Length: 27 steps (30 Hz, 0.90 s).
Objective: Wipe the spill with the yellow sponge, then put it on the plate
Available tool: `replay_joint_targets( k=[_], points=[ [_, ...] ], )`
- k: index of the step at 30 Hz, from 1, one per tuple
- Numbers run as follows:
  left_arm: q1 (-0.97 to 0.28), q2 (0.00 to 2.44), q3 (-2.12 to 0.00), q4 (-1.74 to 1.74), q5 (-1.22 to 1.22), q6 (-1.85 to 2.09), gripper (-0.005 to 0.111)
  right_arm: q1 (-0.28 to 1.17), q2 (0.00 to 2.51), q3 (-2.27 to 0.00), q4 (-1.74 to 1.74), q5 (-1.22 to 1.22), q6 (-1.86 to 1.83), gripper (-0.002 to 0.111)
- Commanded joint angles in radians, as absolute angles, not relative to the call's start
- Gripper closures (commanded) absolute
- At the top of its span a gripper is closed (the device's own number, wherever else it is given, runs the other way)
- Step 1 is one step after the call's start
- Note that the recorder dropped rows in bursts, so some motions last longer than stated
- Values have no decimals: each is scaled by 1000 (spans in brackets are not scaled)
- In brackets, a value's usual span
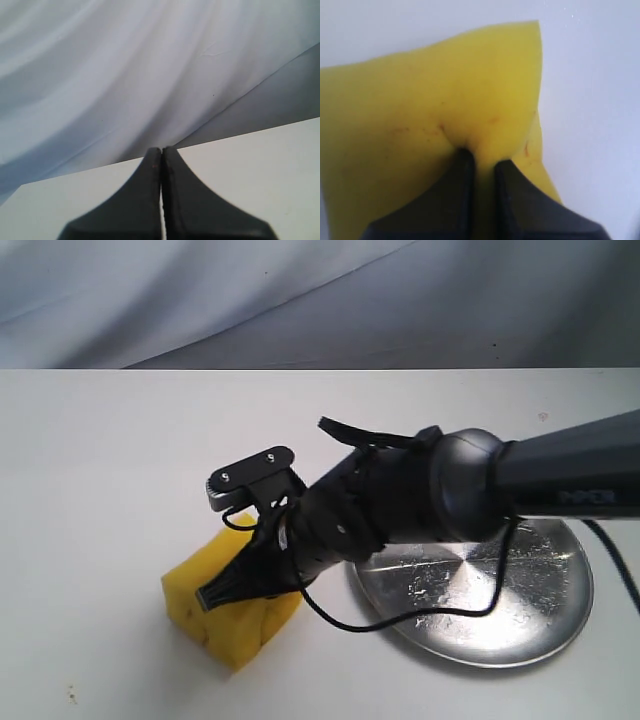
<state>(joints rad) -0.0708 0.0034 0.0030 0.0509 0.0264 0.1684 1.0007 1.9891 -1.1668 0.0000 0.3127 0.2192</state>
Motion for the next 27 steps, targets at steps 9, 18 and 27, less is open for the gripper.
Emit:
replay_joint_targets(
  k=[9,18,27],
  points=[
    [-69,0,0,42,22,160,107,942,2293,-1675,-51,643,226,108],
    [-69,0,0,42,22,160,107,837,2287,-1751,-116,872,223,108],
    [-69,0,0,42,22,160,107,1029,2064,-1335,-136,680,215,108]
  ],
)
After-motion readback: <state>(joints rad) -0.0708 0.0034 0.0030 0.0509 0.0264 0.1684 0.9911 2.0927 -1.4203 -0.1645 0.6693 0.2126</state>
